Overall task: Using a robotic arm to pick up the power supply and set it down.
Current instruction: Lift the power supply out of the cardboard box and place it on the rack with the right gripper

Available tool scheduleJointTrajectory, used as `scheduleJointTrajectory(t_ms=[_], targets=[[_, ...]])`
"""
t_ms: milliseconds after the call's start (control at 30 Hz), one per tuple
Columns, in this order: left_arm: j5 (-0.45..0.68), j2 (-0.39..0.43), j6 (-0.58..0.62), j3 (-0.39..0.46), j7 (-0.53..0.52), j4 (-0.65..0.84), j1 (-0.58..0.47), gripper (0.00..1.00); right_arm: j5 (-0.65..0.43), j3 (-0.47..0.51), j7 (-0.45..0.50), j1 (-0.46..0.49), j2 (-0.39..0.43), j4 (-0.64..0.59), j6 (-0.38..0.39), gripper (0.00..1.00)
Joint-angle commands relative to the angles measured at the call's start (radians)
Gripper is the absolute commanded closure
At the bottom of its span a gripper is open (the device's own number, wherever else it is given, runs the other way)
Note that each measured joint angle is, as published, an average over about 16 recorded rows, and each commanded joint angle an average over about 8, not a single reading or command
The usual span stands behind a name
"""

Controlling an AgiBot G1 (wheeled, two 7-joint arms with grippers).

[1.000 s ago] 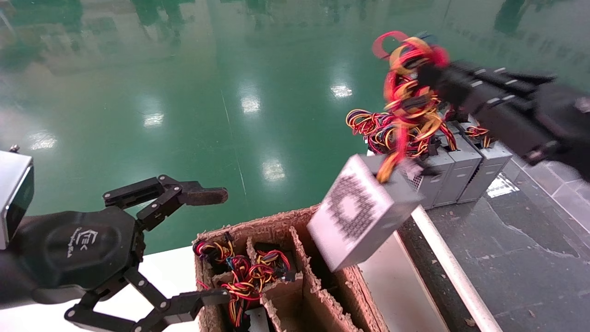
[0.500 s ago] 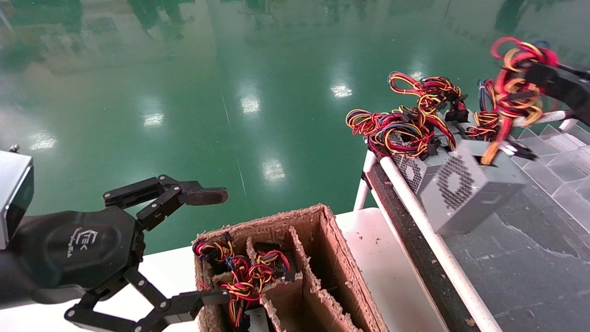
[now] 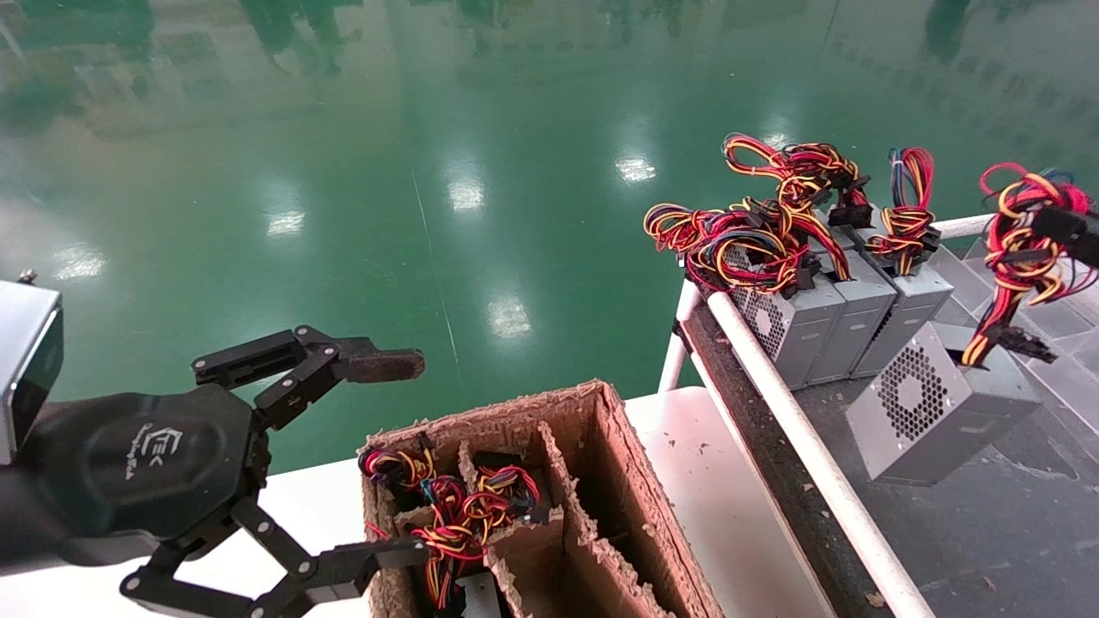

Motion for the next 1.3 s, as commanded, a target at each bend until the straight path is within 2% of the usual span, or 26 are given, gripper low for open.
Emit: scheduleJointTrajectory(t_ms=[33, 533, 733, 767, 1000, 1033, 1300], targets=[[0.0, 0.0, 0.0, 0.0, 0.0, 0.0, 0.0, 0.0, -0.009, -0.005, -0.011, 0.0, -0.005, -0.016, -0.004, 1.0], [0.0, 0.0, 0.0, 0.001, 0.0, 0.0, 0.0, 0.0, -0.128, -0.1, -0.016, 0.175, -0.133, -0.127, 0.024, 1.0], [-0.001, 0.0, 0.0, 0.001, 0.0, 0.0, 0.0, 0.0, -0.164, -0.129, -0.018, 0.25, -0.175, -0.193, 0.014, 1.0], [-0.001, 0.0, 0.0, 0.001, 0.0, 0.0, 0.0, 0.0, -0.17, -0.134, -0.02, 0.262, -0.181, -0.204, 0.01, 0.94], [-0.001, -0.001, -0.001, 0.001, 0.001, 0.0, 0.0, 0.0, -0.207, -0.162, -0.035, 0.325, -0.206, -0.277, -0.018, 0.07], [-0.001, -0.001, -0.001, 0.001, 0.001, 0.0, 0.0, 0.0, -0.211, -0.165, -0.038, 0.332, -0.209, -0.287, -0.021, 0.0], [-0.001, -0.001, -0.001, 0.002, 0.001, 0.0, 0.0, 0.0, -0.234, -0.181, -0.062, 0.376, -0.223, -0.35, -0.044, 0.0]])
